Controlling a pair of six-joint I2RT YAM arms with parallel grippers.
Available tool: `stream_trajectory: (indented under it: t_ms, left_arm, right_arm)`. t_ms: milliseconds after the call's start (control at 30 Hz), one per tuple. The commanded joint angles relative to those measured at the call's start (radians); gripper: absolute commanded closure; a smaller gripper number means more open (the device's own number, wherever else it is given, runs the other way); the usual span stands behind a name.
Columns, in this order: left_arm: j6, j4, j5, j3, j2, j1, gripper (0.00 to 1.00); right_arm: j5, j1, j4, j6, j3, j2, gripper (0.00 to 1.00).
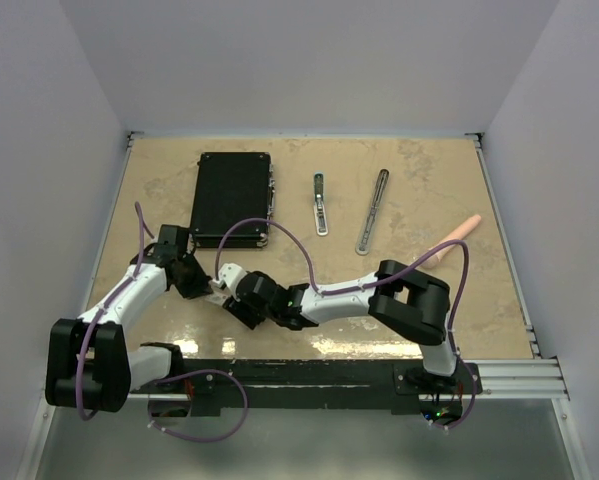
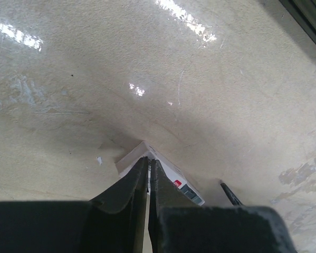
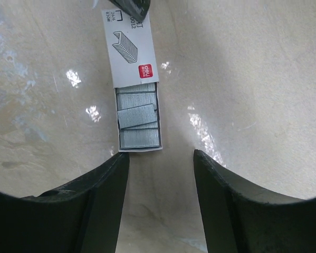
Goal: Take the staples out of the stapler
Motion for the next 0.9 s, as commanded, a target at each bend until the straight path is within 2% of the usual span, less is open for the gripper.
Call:
stream_trajectory:
  t_ms: [0, 333, 400, 467, 533, 733, 867]
  left_arm:
    - [0.012, 0.027, 0.012, -0.007, -0.002, 0.0, 0.9]
    - [0.024, 0.012, 0.014, 0.023, -0.021, 0.0, 0.9]
    - [0.026, -0.017, -0.021, 0.067, -0.025, 0.0, 0.86]
    - [0.028, -0.042, -0.061, 0.106, -0.023, 0.0, 0.77]
    - [0.025, -0.066, -0.121, 0.15, -0.021, 0.001, 0.75]
    - [-0.014, -0.132, -0.302, 0.197, 0.041, 0.003, 0.79]
    - [-0.012, -0.118, -0.307, 0.177, 0.084, 0.003, 0.85]
  right_arm:
    - [0.02, -0.005, 0.026, -0.004, 0.053, 0.035, 0.44]
    - [0.025, -0.007, 0.023, -0.018, 0.072, 0.04, 0.44]
    - [0.023, -0.007, 0.023, -0.018, 0.063, 0.028, 0.44]
    - [0.026, -0.007, 0.026, -0.016, 0.046, 0.023, 0.44]
    - [0.026, -0.007, 0.026, -0.013, 0.035, 0.02, 0.44]
    - [0.02, -0.007, 0.035, -0.002, 0.029, 0.014, 0.44]
    - [0.025, -0.007, 0.038, -0.007, 0.026, 0.008, 0.44]
